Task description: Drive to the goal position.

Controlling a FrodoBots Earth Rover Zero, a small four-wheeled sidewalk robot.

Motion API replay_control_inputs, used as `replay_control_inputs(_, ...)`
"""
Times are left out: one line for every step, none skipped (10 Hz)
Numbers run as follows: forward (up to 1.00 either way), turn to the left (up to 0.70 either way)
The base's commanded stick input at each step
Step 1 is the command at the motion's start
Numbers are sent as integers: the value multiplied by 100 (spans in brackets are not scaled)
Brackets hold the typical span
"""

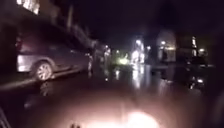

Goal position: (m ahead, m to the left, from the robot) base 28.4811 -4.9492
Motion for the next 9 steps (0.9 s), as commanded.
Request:
replay_control_inputs(100, -27)
replay_control_inputs(100, -27)
replay_control_inputs(100, -27)
replay_control_inputs(100, -27)
replay_control_inputs(100, -27)
replay_control_inputs(100, -27)
replay_control_inputs(100, -27)
replay_control_inputs(100, -6)
replay_control_inputs(100, 0)
